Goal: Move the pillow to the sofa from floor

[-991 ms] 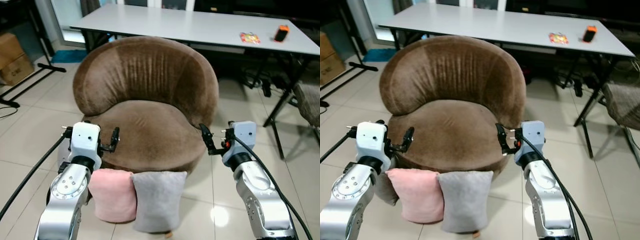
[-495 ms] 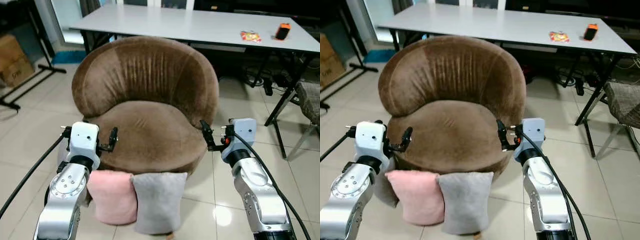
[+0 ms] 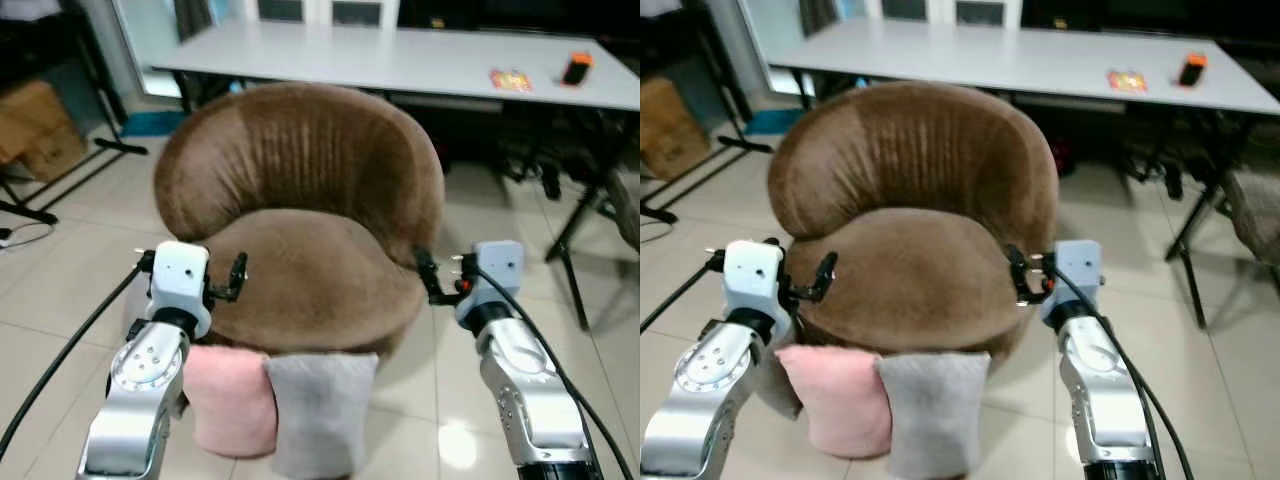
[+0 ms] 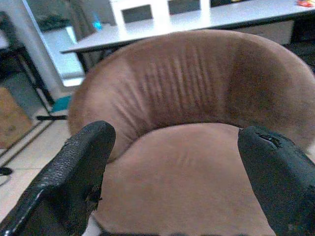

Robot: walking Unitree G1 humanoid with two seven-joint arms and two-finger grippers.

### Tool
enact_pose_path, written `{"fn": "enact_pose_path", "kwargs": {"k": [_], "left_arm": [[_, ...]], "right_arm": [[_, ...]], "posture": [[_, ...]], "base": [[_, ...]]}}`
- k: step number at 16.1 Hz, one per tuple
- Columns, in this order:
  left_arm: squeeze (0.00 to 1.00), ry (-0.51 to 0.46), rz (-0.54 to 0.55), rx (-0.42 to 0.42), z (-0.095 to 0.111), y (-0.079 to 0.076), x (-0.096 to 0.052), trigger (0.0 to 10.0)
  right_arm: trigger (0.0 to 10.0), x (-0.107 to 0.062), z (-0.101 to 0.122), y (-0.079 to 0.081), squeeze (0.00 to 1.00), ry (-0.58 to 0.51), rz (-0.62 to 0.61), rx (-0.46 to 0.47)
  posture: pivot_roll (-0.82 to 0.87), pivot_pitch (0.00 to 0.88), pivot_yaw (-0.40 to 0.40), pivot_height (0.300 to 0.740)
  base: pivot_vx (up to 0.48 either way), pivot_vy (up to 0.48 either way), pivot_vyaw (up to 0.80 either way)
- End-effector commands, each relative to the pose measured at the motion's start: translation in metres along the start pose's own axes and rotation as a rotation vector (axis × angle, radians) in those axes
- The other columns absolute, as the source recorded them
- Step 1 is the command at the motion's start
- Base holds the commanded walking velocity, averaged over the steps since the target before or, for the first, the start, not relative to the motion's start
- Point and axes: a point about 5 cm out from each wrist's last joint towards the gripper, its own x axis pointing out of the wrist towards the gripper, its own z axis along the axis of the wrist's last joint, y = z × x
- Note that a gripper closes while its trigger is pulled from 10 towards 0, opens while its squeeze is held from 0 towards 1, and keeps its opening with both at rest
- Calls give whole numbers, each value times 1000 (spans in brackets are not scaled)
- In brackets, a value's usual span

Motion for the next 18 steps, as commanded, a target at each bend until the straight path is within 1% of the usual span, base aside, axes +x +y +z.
{"fn": "enact_pose_path", "kwargs": {"k": [1, 15, 17, 18], "left_arm": [[0, 7, 21, 10, -1, 7, -1, 10000], [0, 2, 38, 9, 0, 8, -2, 10000], [0, 1, 63, 9, -1, 10, -2, 10000], [0, 20, 84, 28, -4, 11, -2, 10000]], "right_arm": [[10000, 3, 5, 9, 0, -25, 31, 9], [10000, 6, 4, 11, 0, -23, 43, 8], [10000, 7, 4, 11, 0, -23, 45, 6], [10000, 7, 4, 12, 0, -22, 49, 4]], "posture": [[-92, 0, 20, 740], [-82, 0, 8, 740], [-81, 0, 5, 740], [-80, 0, 1, 740]], "base": [[277, 0, 0], [272, 0, 0], [0, 0, 0], [0, 0, 0]]}}
